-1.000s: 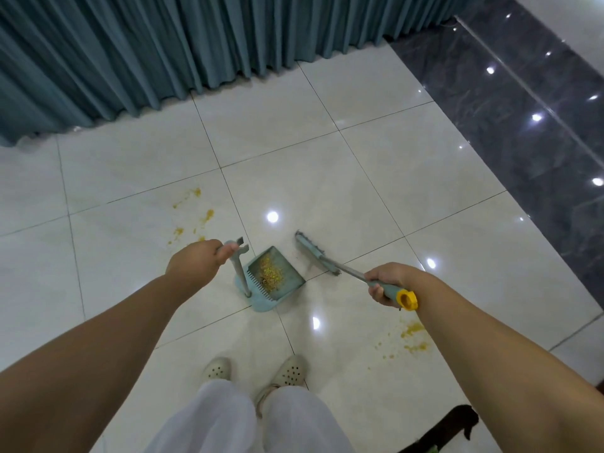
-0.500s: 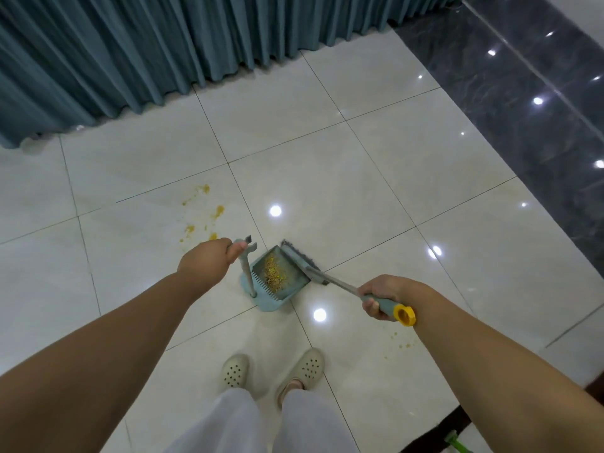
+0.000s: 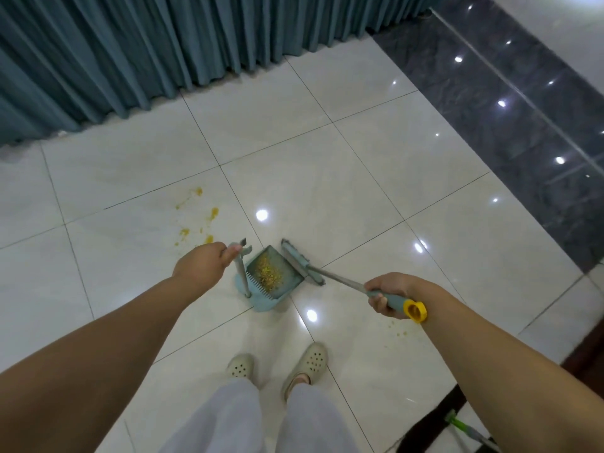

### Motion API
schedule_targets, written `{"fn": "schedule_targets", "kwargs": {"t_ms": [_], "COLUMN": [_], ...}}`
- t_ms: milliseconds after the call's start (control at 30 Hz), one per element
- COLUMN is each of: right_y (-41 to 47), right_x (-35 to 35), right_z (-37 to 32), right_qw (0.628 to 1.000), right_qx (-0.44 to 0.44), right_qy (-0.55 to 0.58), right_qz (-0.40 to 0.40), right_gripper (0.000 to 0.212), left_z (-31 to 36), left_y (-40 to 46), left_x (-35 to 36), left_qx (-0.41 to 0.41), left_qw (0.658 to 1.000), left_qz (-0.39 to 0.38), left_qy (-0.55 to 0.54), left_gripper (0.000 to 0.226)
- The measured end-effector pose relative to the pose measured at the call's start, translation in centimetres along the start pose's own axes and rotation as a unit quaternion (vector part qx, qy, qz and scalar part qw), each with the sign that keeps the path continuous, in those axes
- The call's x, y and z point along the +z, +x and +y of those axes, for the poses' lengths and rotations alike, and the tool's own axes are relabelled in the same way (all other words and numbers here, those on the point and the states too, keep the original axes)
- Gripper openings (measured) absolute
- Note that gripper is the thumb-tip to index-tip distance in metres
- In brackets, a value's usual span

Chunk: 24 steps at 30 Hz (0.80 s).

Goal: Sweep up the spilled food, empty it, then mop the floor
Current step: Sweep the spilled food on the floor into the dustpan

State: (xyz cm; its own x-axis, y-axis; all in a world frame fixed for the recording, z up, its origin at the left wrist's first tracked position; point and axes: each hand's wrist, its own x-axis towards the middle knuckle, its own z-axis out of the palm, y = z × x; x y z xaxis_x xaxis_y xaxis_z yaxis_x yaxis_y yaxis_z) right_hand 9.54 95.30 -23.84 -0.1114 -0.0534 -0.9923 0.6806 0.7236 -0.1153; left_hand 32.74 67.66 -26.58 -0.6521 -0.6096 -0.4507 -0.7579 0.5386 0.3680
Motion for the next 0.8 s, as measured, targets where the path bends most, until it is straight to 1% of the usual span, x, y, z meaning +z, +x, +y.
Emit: {"fn": "schedule_targets", "kwargs": {"t_ms": [133,267,400,500,667,800], "right_y": [1.0,2.4,3.0,2.6,1.3,0.3], "right_x": [1.5,4.1,6.9,8.3,9.2,9.7], "right_z": [0.5,1.5,2.8,3.7,4.3,4.4], "right_qw": [0.999,0.998,0.999,1.000,0.999,0.999], "right_qx": [-0.014,-0.025,-0.011,0.009,0.012,0.003], "right_qy": [0.040,0.052,0.036,-0.005,-0.033,-0.045], "right_qz": [0.021,0.031,0.021,0.010,-0.026,-0.020], "right_gripper": [0.019,0.015,0.014,0.014,0.012,0.011], "left_z": [-2.5,-4.7,-6.5,-7.1,-8.1,-8.9], "left_y": [-0.7,-1.1,-1.6,-1.8,-2.0,-2.5], "left_x": [-0.9,-1.5,-1.5,-1.7,-2.0,-2.3], "left_qx": [0.000,-0.004,0.009,0.017,0.016,0.017], "left_qw": [1.000,1.000,1.000,1.000,0.999,0.999], "left_qz": [0.016,0.010,0.003,-0.010,-0.034,-0.031], "left_qy": [0.005,0.013,0.025,0.020,0.002,-0.008], "left_gripper": [0.055,0.056,0.057,0.056,0.053,0.054]}}
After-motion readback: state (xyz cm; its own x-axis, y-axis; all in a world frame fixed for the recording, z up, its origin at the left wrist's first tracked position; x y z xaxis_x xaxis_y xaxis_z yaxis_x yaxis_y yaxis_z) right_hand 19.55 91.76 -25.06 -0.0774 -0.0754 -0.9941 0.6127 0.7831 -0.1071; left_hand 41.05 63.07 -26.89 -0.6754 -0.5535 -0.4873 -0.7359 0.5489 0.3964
